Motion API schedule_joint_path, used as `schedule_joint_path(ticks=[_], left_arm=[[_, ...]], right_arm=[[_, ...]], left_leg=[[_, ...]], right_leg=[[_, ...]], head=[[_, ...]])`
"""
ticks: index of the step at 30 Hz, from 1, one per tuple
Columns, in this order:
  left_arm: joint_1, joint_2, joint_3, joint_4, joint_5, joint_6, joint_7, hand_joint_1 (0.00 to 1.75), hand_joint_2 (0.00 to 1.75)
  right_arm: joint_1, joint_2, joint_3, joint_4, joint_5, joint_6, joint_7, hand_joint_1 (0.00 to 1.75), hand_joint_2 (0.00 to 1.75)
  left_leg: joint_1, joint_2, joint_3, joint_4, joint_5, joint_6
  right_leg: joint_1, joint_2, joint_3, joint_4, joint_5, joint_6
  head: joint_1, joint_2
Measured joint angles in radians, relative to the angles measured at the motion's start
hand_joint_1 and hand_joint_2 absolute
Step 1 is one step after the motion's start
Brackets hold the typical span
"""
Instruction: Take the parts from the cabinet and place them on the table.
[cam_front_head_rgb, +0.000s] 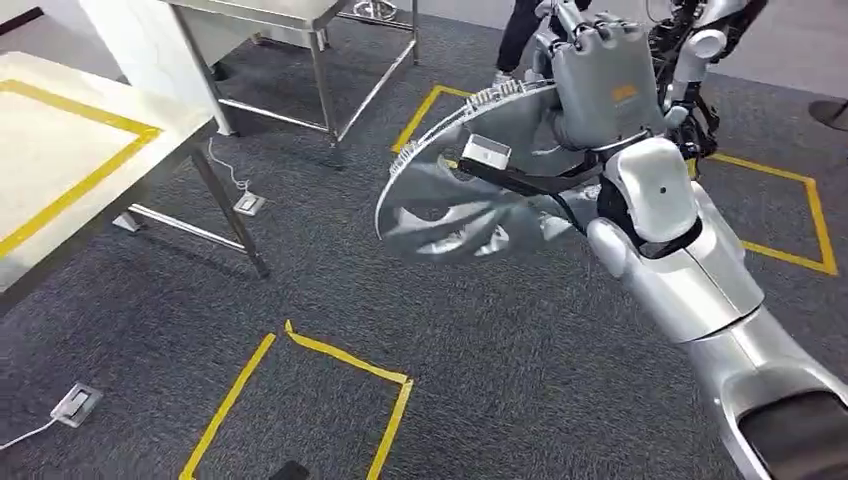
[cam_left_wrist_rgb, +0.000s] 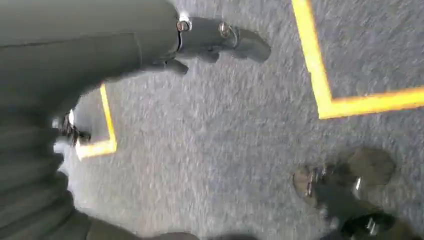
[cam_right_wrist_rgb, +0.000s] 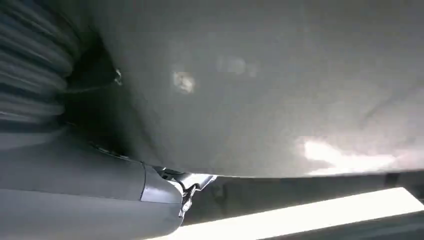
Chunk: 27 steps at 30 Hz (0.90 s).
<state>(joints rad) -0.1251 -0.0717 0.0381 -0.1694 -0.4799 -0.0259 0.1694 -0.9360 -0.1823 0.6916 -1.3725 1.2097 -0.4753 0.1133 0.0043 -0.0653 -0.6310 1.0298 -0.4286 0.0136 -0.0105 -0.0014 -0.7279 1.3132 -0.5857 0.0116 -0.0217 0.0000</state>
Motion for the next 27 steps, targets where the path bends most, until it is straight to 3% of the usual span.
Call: schedule_joint_path(ticks=[1, 2, 3, 4, 5, 7, 8, 9, 10, 11, 13, 14, 15, 17, 18, 19, 20, 23, 24, 25, 26, 27], left_arm=[[0.001, 0.0, 0.0, 0.0, 0.0, 0.0, 0.0, 0.0, 1.75], [0.0, -0.002, 0.0, 0.0, 0.0, 0.0, 0.0, 0.0, 1.75], [0.0, -0.002, 0.0, 0.0, 0.0, 0.0, 0.0, 0.0, 1.75], [-0.003, -0.002, 0.0, 0.0, 0.0, 0.0, 0.0, 0.0, 1.75], [-0.003, -0.001, 0.0, 0.0, 0.0, 0.0, 0.0, 0.0, 1.75], [0.002, -0.002, 0.0, 0.0, 0.0, -0.002, 0.0, 0.0, 1.75], [0.004, -0.001, 0.0, 0.001, 0.0, -0.002, 0.0, 0.0, 1.75], [0.007, -0.001, 0.0, 0.001, 0.0, -0.002, 0.0, 0.0, 1.75], [0.005, -0.002, 0.0, 0.001, 0.0, -0.002, 0.0, 0.0, 1.75], [0.003, -0.002, 0.0, 0.001, -0.001, -0.002, 0.0, 0.0, 1.75], [0.001, -0.003, 0.0, 0.001, -0.002, -0.002, 0.002, 0.0, 1.75], [0.002, -0.003, 0.0, 0.001, -0.002, -0.002, 0.004, 0.0, 1.75], [0.003, -0.003, 0.0, 0.001, -0.003, -0.002, 0.006, 0.0, 1.75], [0.002, -0.003, 0.0, 0.001, -0.003, -0.001, 0.008, 0.0, 1.75], [0.002, -0.003, 0.0, 0.001, -0.003, -0.001, 0.008, 0.0, 1.75], [-0.001, -0.003, 0.0, 0.001, -0.004, 0.0, 0.008, 0.0, 1.75], [-0.002, -0.003, 0.0, 0.001, -0.004, 0.0, 0.008, 0.0, 1.75], [-0.001, -0.004, 0.0, 0.001, -0.004, 0.0, 0.009, 0.0, 1.75], [0.002, -0.005, 0.0, 0.001, -0.004, 0.0, 0.009, 0.0, 1.75], [0.0, -0.006, 0.0, 0.0, -0.004, 0.0, 0.009, 0.0, 1.75], [-0.002, -0.004, 0.0, 0.001, -0.004, 0.0, 0.009, 0.0, 1.75], [-0.004, -0.004, 0.0, 0.0, -0.004, 0.001, 0.008, 0.0, 1.75]], right_arm=[[0.0, 0.0, 0.0, 0.0, 0.003, 0.0, 0.0, 1.75, 1.75], [-0.001, 0.0, 0.0, 0.0, 0.004, -0.001, 0.0, 1.75, 1.75], [-0.002, 0.0, 0.0, 0.0, 0.005, -0.001, 0.0, 1.75, 1.75], [-0.002, 0.0, 0.0, 0.0, 0.006, -0.003, 0.001, 1.75, 1.75], [-0.002, 0.0, -0.001, 0.0, 0.006, -0.003, 0.001, 1.75, 1.75], [-0.001, 0.0, -0.001, 0.0, 0.008, -0.003, 0.001, 1.75, 1.75], [-0.002, 0.0, -0.001, 0.0, 0.008, -0.003, 0.001, 1.75, 1.75], [-0.003, 0.0, -0.001, 0.0, 0.008, -0.003, 0.001, 1.75, 1.75], [-0.004, 0.0, -0.002, 0.0, 0.008, -0.005, 0.001, 1.75, 1.75], [-0.004, -0.002, -0.004, 0.0, 0.008, -0.005, 0.001, 1.75, 1.75], [0.001, -0.003, -0.004, 0.0, 0.008, -0.005, 0.0, 1.75, 1.75], [0.004, -0.003, -0.005, 0.0, 0.008, -0.005, 0.0, 1.75, 1.75], [0.006, -0.003, -0.004, 0.0, 0.009, -0.005, 0.0, 1.75, 1.75], [0.005, -0.003, -0.005, 0.0, 0.009, -0.006, 0.0, 1.75, 1.75], [0.004, -0.003, -0.005, -0.001, 0.008, -0.005, -0.001, 1.75, 1.75], [0.003, -0.003, -0.006, -0.001, 0.008, -0.006, 0.0, 1.75, 1.75], [0.0, -0.006, -0.008, 0.0, 0.008, -0.005, -0.001, 1.75, 1.75], [-0.004, -0.005, -0.008, 0.0, 0.006, -0.006, -0.003, 1.75, 1.75], [-0.004, -0.008, -0.009, 0.0, 0.006, -0.006, -0.003, 1.75, 1.75], [-0.007, -0.01, -0.01, -0.001, 0.005, -0.006, -0.004, 1.75, 1.75], [-0.012, -0.01, -0.01, -0.001, 0.005, -0.007, -0.004, 1.75, 1.75], [-0.012, -0.014, -0.01, 0.0, 0.004, -0.007, -0.003, 1.75, 1.75]], left_leg=[[0.001, -0.016, 0.0, 0.003, 0.0, -0.002], [0.003, -0.032, 0.0, 0.005, 0.0, -0.005], [0.004, -0.044, -0.003, 0.007, -0.001, -0.01], [0.0, -0.058, -0.011, 0.012, 0.001, -0.02], [0.005, -0.072, -0.016, 0.009, 0.006, -0.029], [0.011, -0.092, -0.02, -0.002, 0.014, -0.043], [0.009, -0.106, -0.025, -0.004, 0.017, -0.051], [0.004, -0.042, -0.032, 0.013, 0.005, -0.05], [0.001, 0.017, -0.052, 0.056, -0.027, -0.053], [0.002, 0.047, -0.088, 0.134, -0.07, -0.058], [0.005, 0.061, -0.155, 0.285, -0.131, -0.061], [0.005, 0.061, -0.167, 0.316, -0.133, -0.062], [0.005, 0.061, -0.152, 0.289, -0.11, -0.062], [0.005, 0.076, -0.062, 0.128, -0.031, -0.059], [0.003, 0.111, -0.011, 0.037, 0.0, -0.056], [-0.013, 0.146, 0.007, 0.008, -0.019, -0.049], [-0.007, 0.127, 0.002, 0.004, -0.011, -0.034], [-0.011, 0.091, 0.002, 0.001, -0.009, -0.015], [-0.002, 0.081, 0.009, -0.006, -0.006, -0.009], [-0.001, 0.071, 0.01, -0.007, -0.004, -0.006], [0.001, 0.062, 0.008, -0.006, -0.003, 0.0], [0.001, 0.05, 0.008, -0.006, -0.002, 0.003]], right_leg=[[-0.002, 0.005, 0.034, -0.075, 0.046, -0.002], [-0.004, 0.024, 0.08, -0.169, 0.094, -0.003], [-0.01, 0.071, 0.115, -0.246, 0.115, -0.004], [-0.01, 0.094, 0.121, -0.259, 0.103, 0.001], [-0.008, 0.074, 0.117, -0.26, 0.108, -0.003], [0.0, 0.055, 0.116, -0.26, 0.11, -0.013], [-0.008, 0.039, 0.119, -0.27, 0.117, -0.023], [-0.007, 0.022, 0.123, -0.277, 0.122, -0.031], [-0.005, 0.013, 0.124, -0.279, 0.122, -0.037], [-0.001, -0.001, 0.124, -0.279, 0.121, -0.039], [0.002, -0.029, 0.123, -0.279, 0.119, -0.042], [0.002, -0.043, 0.124, -0.278, 0.118, -0.042], [0.003, -0.057, 0.124, -0.278, 0.117, -0.042], [0.003, -0.081, 0.127, -0.277, 0.114, -0.038], [0.004, -0.09, 0.131, -0.276, 0.11, -0.034], [0.012, -0.099, 0.131, -0.275, 0.106, -0.028], [0.013, -0.106, 0.13, -0.273, 0.105, -0.025], [0.012, -0.138, 0.143, -0.278, 0.101, -0.008], [0.006, -0.113, 0.145, -0.269, 0.09, 0.001], [0.003, -0.057, 0.131, -0.236, 0.068, 0.004], [0.002, -0.02, 0.094, -0.162, 0.027, 0.007], [0.002, -0.006, 0.052, -0.075, -0.011, 0.009]], head=[[0.0, 0.0], [0.0, 0.0], [0.001, 0.0], [0.0, 0.0], [0.0, 0.0], [0.0, 0.0], [0.0, 0.0], [-0.001, 0.0], [-0.011, 0.0], [-0.011, 0.0], [-0.011, 0.0], [-0.011, 0.0], [-0.011, 0.0], [-0.011, 0.0], [-0.011, 0.0], [-0.012, 0.0], [-0.008, 0.0], [-0.008, 0.0], [-0.006, 0.0], [-0.003, 0.0], [0.002, 0.0], [0.002, 0.0]])
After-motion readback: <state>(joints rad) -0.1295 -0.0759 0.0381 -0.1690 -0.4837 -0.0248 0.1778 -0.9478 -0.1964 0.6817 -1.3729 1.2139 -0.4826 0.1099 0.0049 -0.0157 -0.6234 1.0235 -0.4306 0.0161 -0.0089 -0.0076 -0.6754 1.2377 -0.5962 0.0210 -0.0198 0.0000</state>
